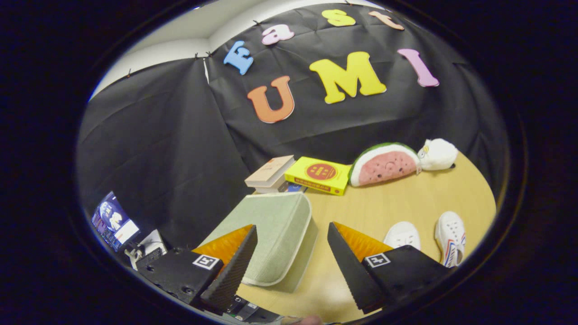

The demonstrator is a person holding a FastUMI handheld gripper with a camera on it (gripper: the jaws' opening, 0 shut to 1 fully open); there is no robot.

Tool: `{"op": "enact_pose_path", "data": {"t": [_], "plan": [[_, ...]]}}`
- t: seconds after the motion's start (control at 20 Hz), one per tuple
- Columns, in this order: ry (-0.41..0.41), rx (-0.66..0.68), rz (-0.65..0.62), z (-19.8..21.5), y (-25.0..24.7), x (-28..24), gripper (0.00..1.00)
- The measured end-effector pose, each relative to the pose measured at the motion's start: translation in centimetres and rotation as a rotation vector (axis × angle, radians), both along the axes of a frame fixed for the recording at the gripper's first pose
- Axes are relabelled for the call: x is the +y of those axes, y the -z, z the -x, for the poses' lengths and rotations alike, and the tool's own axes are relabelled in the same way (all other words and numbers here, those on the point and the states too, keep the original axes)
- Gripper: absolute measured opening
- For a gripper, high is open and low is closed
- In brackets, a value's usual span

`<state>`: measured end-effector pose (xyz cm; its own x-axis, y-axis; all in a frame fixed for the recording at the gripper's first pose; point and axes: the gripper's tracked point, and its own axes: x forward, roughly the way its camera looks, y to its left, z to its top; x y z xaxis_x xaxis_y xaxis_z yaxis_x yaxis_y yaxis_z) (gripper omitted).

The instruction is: Open the storage box then place both shoes into the box .Put the left shoe in first, then the right shoe, with the right side of both shoes facing outward in a uniform manner.

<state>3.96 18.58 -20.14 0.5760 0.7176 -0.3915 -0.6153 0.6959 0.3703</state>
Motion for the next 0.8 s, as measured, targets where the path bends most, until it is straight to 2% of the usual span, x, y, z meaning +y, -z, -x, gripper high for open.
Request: {"op": "enact_pose_path", "data": {"t": [0.3,0.8], "plan": [[-0.042,0.176,-0.019,0.0,5.5,3.0,1.00],[-0.108,0.483,-0.271,-0.2,6.8,6.1,1.00]]}}
